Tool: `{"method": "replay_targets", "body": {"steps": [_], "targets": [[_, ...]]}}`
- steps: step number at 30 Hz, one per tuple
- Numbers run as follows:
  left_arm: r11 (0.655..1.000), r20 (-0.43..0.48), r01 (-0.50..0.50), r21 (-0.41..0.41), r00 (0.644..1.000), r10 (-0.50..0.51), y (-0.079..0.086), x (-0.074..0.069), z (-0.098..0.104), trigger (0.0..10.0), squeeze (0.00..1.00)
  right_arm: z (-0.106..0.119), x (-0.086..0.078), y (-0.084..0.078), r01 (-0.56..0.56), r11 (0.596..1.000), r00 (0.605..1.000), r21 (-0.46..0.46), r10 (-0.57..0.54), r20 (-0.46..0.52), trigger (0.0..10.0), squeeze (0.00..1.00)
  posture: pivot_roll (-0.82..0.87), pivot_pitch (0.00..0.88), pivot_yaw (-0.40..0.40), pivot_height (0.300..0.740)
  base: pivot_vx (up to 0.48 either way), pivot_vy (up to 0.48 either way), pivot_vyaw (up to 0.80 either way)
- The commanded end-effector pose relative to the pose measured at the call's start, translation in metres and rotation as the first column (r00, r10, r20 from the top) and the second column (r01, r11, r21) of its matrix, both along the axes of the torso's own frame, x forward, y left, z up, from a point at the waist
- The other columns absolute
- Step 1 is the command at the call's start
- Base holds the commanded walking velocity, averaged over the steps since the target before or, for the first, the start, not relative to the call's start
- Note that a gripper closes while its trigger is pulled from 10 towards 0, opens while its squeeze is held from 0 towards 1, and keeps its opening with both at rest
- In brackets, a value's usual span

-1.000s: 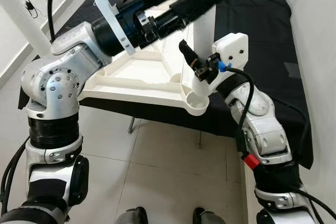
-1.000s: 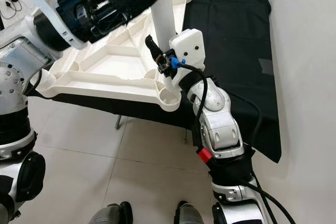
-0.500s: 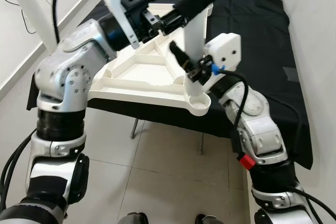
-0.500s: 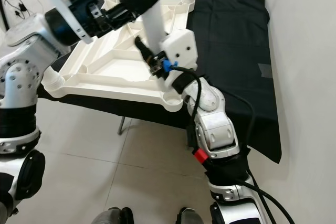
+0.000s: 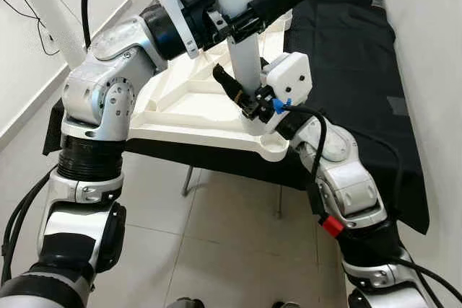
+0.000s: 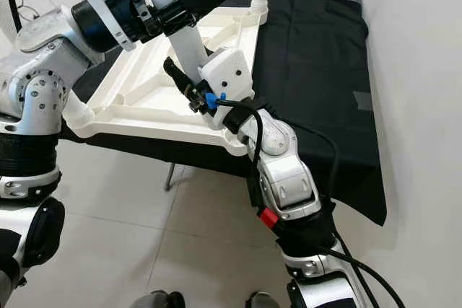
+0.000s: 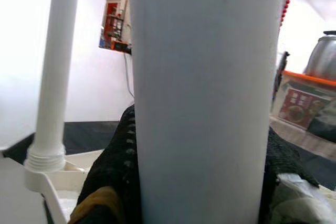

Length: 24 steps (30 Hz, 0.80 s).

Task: Building children table

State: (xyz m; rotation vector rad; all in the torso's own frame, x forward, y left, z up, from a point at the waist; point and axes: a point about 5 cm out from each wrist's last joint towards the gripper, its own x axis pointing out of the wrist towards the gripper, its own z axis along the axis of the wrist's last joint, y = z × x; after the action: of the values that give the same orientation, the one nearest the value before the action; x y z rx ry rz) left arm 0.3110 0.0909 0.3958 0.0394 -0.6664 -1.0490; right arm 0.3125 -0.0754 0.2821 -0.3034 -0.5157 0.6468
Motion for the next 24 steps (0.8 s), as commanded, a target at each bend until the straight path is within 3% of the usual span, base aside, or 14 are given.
{"method": "replay_targets", "body": {"steps": [1, 12, 13, 14, 16, 17, 18, 19, 20, 21, 22, 23, 24], "targets": [[1.000, 0.036, -0.007, 0.002, 0.999, 0.007, 0.001, -0.002, 0.008, 0.0, 0.00, -0.002, -0.002, 0.010, -0.024, 0.999, 1.000, -0.031, 0.025, 0.016, 0.0, 0.00, -0.01, 0.111, 0.063, 0.740, 0.000, 0.000, 0.00], [1.000, 0.028, -0.013, -0.015, 1.000, 0.013, 0.004, 0.003, 0.008, 0.0, 0.00, -0.004, 0.002, 0.011, 0.007, 0.999, 1.000, -0.034, -0.007, 0.010, 0.0, 0.00, -0.01, 0.109, 0.061, 0.740, 0.000, 0.000, 0.00], [1.000, 0.023, 0.001, -0.022, 1.000, -0.001, 0.004, 0.003, 0.008, 0.0, 0.00, -0.004, 0.002, 0.012, 0.009, 1.000, 1.000, -0.030, -0.008, 0.009, 0.7, 0.00, -0.01, 0.109, 0.061, 0.740, 0.000, 0.000, 0.00], [0.999, 0.012, 0.030, -0.023, 0.999, -0.029, 0.002, 0.002, 0.008, 0.0, 0.00, -0.004, 0.003, 0.013, 0.005, 1.000, 1.000, -0.017, -0.005, -0.001, 10.0, 0.00, 0.00, 0.106, 0.059, 0.740, 0.000, 0.000, 0.00], [0.999, 0.005, 0.049, -0.023, 0.999, -0.049, 0.001, 0.001, 0.008, 0.0, 0.00, -0.004, 0.003, 0.013, 0.002, 1.000, 1.000, -0.007, -0.002, -0.008, 10.0, 0.00, 0.00, 0.106, 0.059, 0.740, 0.000, 0.000, 0.00], [0.994, -0.003, 0.108, 0.002, 0.994, -0.108, -0.004, -0.002, 0.005, 0.0, 0.00, -0.004, 0.003, 0.014, -0.004, 1.000, 1.000, 0.004, 0.004, -0.018, 10.0, 0.00, 0.00, 0.107, 0.059, 0.740, 0.000, 0.000, 0.00], [0.981, -0.026, 0.192, 0.029, 0.981, -0.191, -0.013, -0.009, 0.001, 0.0, 0.00, -0.005, 0.001, 0.016, -0.050, 0.999, 0.998, 0.009, 0.050, -0.038, 10.0, 0.55, 0.00, 0.105, 0.056, 0.740, 0.000, 0.000, 0.00], [0.981, -0.026, 0.192, 0.029, 0.981, -0.191, -0.013, -0.009, 0.001, 0.0, 0.00, -0.005, 0.001, 0.016, -0.050, 0.999, 0.998, 0.009, 0.050, -0.038, 10.0, 0.55, 0.00, 0.105, 0.056, 0.740, 0.000, 0.000, 0.00], [0.963, -0.043, 0.263, 0.058, 0.965, -0.260, -0.020, -0.015, -0.004, 0.0, 0.00, -0.006, -0.001, 0.019, -0.096, 0.995, 0.993, 0.018, 0.097, -0.063, 10.0, 0.91, 0.00, 0.105, 0.056, 0.740, 0.000, 0.000, 0.00], [0.963, -0.043, 0.263, 0.058, 0.965, -0.260, -0.020, -0.015, -0.004, 0.0, 0.00, -0.006, -0.001, 0.019, -0.096, 0.995, 0.993, 0.018, 0.097, -0.063, 10.0, 0.91, 0.00, 0.105, 0.056, 0.740, 0.000, 0.000, 0.00], [0.939, -0.061, 0.329, 0.096, 0.944, -0.325, -0.028, -0.024, -0.010, 0.0, 0.00, -0.007, -0.003, 0.021, -0.143, 0.989, 0.985, 0.032, 0.146, -0.088, 10.0, 1.00, 0.00, 0.103, 0.054, 0.740, 0.000, 0.000, 0.00], [0.939, -0.061, 0.329, 0.096, 0.944, -0.325, -0.028, -0.024, -0.010, 0.0, 0.00, -0.007, -0.003, 0.021, -0.143, 0.989, 0.985, 0.032, 0.146, -0.088, 10.0, 1.00, 0.00, 0.103, 0.054, 0.740, 0.000, 0.000, 0.00], [0.913, -0.074, 0.385, 0.136, 0.923, -0.378, -0.036, -0.034, -0.018, 0.0, 0.00, -0.010, -0.006, 0.024, -0.204, 0.978, 0.970, 0.032, 0.207, -0.129, 10.0, 1.00, 0.00, 0.104, 0.051, 0.740, 0.000, 0.000, 0.00]]}}
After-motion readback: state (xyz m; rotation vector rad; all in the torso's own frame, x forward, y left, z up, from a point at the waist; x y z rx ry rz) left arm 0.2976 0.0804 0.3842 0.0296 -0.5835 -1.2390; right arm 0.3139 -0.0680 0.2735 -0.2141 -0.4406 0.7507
